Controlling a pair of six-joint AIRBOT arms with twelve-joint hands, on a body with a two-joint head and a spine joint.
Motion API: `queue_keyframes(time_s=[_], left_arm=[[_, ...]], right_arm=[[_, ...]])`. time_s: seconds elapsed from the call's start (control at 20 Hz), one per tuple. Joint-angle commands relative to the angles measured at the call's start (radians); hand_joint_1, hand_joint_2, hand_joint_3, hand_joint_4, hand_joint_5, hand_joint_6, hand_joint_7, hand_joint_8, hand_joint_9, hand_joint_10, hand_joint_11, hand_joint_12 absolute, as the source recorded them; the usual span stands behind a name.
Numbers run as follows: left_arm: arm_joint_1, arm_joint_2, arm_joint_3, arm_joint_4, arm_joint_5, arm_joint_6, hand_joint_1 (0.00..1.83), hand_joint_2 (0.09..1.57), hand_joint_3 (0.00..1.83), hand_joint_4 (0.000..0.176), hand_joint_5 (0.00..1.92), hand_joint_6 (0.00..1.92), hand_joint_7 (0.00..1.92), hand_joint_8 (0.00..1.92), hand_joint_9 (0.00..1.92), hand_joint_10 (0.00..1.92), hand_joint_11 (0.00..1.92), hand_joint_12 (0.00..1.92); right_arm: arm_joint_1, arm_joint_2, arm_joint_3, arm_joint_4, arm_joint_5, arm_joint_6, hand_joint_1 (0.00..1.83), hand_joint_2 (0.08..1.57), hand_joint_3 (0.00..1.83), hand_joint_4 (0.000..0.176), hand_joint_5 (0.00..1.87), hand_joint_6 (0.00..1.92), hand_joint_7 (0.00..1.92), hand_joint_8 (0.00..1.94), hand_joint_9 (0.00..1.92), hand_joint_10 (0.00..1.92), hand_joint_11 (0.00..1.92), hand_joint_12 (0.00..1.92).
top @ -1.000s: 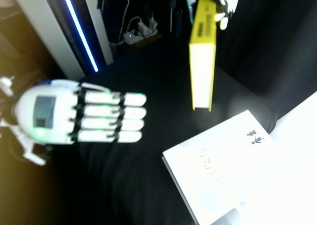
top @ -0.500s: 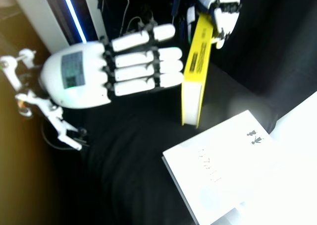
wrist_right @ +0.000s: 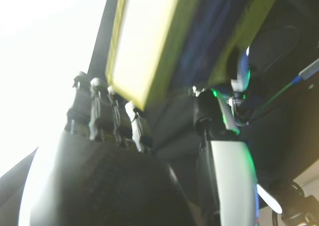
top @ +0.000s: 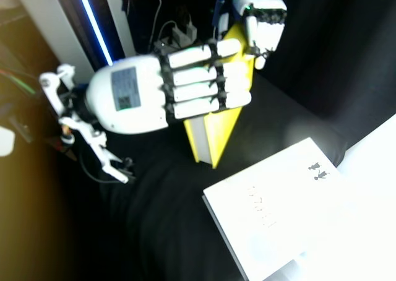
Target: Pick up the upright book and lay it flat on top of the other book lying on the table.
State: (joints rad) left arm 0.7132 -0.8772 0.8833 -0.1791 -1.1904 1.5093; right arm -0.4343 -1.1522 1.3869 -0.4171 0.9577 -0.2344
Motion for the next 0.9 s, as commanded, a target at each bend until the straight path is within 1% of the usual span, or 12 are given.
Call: queue_keyframes(time_s=[0.0, 0.15, 0.2, 0.25, 0.3, 0.35, 0.4, 0.6, 0.7, 0.75, 0.8, 0.85], left_arm=[[-0.014, 0.003, -0.007, 0.036, -0.176, -0.003, 1.29, 1.2, 0.01, 0.0, 1.32, 1.92, 1.51, 1.92, 1.63, 1.92, 1.68, 1.92], [-0.014, 0.012, -0.025, 0.075, -0.222, -0.003, 1.24, 1.21, 0.01, 0.0, 1.35, 1.92, 1.54, 1.92, 1.65, 1.92, 1.7, 1.92], [-0.014, 0.016, -0.029, 0.086, -0.232, -0.003, 1.23, 1.21, 0.01, 0.0, 1.38, 1.92, 1.54, 1.92, 1.65, 1.92, 1.7, 1.92], [-0.014, 0.019, -0.034, 0.096, -0.246, -0.003, 1.27, 1.23, 0.01, 0.0, 1.34, 1.92, 1.5, 1.92, 1.63, 1.92, 1.67, 1.92], [-0.014, 0.019, -0.036, 0.104, -0.255, -0.003, 1.27, 1.23, 0.01, 0.0, 1.34, 1.92, 1.5, 1.92, 1.63, 1.92, 1.67, 1.92], [-0.014, 0.02, -0.038, 0.112, -0.263, -0.003, 1.26, 1.23, 0.01, 0.0, 1.28, 1.92, 1.49, 1.92, 1.6, 1.92, 1.64, 1.92], [-0.014, 0.022, -0.041, 0.12, -0.268, -0.003, 1.2, 1.21, 0.0, 0.0, 1.28, 1.92, 1.51, 1.92, 1.63, 1.92, 1.67, 1.92], [-0.013, 0.025, -0.047, 0.127, -0.274, -0.003, 0.95, 1.23, 0.01, 0.0, 1.12, 1.92, 1.42, 1.92, 1.55, 1.92, 1.58, 1.92], [-0.007, 0.029, -0.049, 0.127, -0.281, -0.003, 0.94, 1.26, 0.02, 0.0, 0.77, 1.56, 1.19, 1.75, 1.3, 1.79, 1.28, 1.92], [-0.003, 0.031, -0.051, 0.126, -0.285, -0.003, 0.85, 1.28, 0.02, 0.136, 0.68, 1.55, 1.02, 1.71, 1.12, 1.75, 1.07, 1.92], [0.003, 0.035, -0.053, 0.124, -0.293, -0.003, 0.76, 1.33, 0.02, 0.168, 0.58, 1.63, 0.66, 1.5, 0.6, 1.59, 0.4, 1.89], [0.009, 0.038, -0.055, 0.123, -0.299, -0.003, 0.55, 1.26, 0.0, 0.048, 0.33, 1.53, 0.43, 1.4, 0.34, 1.46, 0.09, 1.77]], right_arm=[[0.012, -0.002, 0.004, 0.041, 0.098, 0.005, 0.97, 1.19, 0.0, 0.025, 0.0, 0.0, 0.0, 0.0, 0.0, 0.0, 0.0, 0.0], [0.012, -0.006, 0.005, 0.041, 0.089, 0.009, 1.15, 1.19, 0.0, 0.0, 0.09, 0.04, 0.11, 0.05, 0.08, 0.04, 0.03, 0.01], [0.012, -0.013, 0.009, 0.041, 0.089, 0.014, 1.22, 1.18, 0.0, 0.0, 0.07, 0.73, 0.19, 0.53, 0.01, 0.87, 0.0, 1.0], [0.012, -0.021, 0.017, 0.04, 0.087, 0.022, 1.11, 0.95, 0.86, 0.0, 0.56, 1.85, 0.73, 1.76, 0.81, 1.88, 0.81, 1.88], [0.012, -0.026, 0.023, 0.038, 0.084, 0.032, 1.11, 0.95, 0.86, 0.0, 0.56, 1.85, 0.73, 1.76, 0.81, 1.88, 0.81, 1.88], [0.012, -0.034, 0.033, 0.037, 0.082, 0.049, 1.42, 0.8, 0.85, 0.0, 1.07, 1.91, 1.26, 1.9, 1.36, 1.91, 1.39, 1.91], [0.012, -0.04, 0.044, 0.037, 0.082, 0.073, 1.58, 0.64, 1.09, 0.166, 1.48, 1.92, 1.63, 1.94, 1.69, 1.92, 1.72, 1.92], [0.012, -0.043, 0.053, 0.038, 0.082, 0.078, 1.61, 0.65, 1.01, 0.176, 1.54, 1.92, 1.66, 1.94, 1.75, 1.92, 1.81, 1.92], [0.012, -0.043, 0.053, 0.038, 0.082, 0.078, 1.63, 0.68, 0.99, 0.176, 1.53, 1.92, 1.7, 1.94, 1.79, 1.92, 1.84, 1.92], [0.012, -0.043, 0.053, 0.038, 0.082, 0.078, 1.65, 0.68, 0.99, 0.176, 1.54, 1.92, 1.71, 1.94, 1.81, 1.92, 1.85, 1.92], [0.012, -0.043, 0.054, 0.039, 0.082, 0.078, 1.64, 0.68, 0.99, 0.176, 1.54, 1.92, 1.72, 1.94, 1.82, 1.92, 1.86, 1.92], [0.012, -0.043, 0.054, 0.039, 0.082, 0.078, 1.63, 0.71, 0.97, 0.176, 1.53, 1.92, 1.72, 1.94, 1.83, 1.92, 1.87, 1.92]])
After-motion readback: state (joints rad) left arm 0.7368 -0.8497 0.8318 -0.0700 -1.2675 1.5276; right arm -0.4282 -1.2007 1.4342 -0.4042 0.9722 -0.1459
